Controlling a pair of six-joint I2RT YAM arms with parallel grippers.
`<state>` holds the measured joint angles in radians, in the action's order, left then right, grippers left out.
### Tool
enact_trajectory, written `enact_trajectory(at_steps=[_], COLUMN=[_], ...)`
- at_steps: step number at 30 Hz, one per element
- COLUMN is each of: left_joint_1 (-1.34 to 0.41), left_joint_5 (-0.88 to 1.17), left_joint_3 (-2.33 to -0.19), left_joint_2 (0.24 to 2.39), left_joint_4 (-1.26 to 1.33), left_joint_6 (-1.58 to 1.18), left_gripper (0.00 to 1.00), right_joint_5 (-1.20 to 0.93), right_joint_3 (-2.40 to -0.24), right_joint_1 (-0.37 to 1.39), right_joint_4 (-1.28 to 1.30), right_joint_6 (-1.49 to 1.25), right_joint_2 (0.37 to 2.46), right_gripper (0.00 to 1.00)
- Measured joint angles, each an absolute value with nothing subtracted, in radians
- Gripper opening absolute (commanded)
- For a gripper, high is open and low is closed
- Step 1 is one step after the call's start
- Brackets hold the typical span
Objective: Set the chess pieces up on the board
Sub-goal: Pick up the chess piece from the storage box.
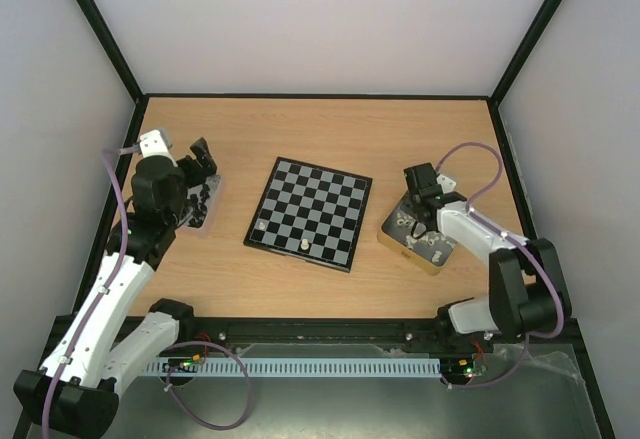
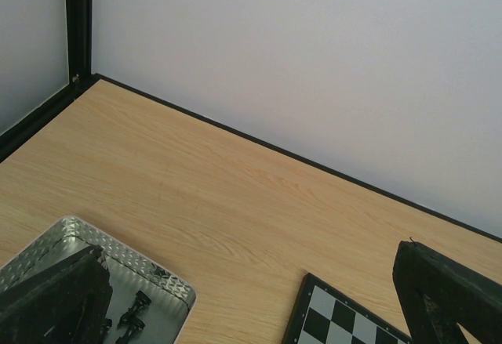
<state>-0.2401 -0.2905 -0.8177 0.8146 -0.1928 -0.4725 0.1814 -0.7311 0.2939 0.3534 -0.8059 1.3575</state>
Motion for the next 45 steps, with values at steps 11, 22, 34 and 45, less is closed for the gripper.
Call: enact_trajectory(at_steps=[11, 22, 34, 45], left_joint_1=[-0.235, -0.235, -0.234, -0.223], left_joint_5=[-0.289, -0.289, -0.288, -0.286], left_joint_3=[-0.818, -0.818, -0.818, -0.818], left_joint_2=[0.817, 0.817, 0.817, 0.817], left_joint_4=[-0.193, -0.193, -0.193, -0.193], left_joint_6=[-0.472, -0.472, -0.472, -0.472], left_gripper=[0.99, 0.99, 0.99, 0.99], right_joint_5=[0.129, 0.111, 0.193, 0.097], right_joint_3=[-0.751, -0.751, -0.762, -0.827], right_joint_1=[0.293, 0.293, 0.293, 0.344], right_joint_4=[0.331, 0.329, 0.340, 0.361], right_joint_6=[-0.720, -0.694, -0.684, -0.660], right_joint_2=[1.468, 1.518, 1.440, 1.267], right_gripper=[0.29, 0.12, 0.08, 0.08])
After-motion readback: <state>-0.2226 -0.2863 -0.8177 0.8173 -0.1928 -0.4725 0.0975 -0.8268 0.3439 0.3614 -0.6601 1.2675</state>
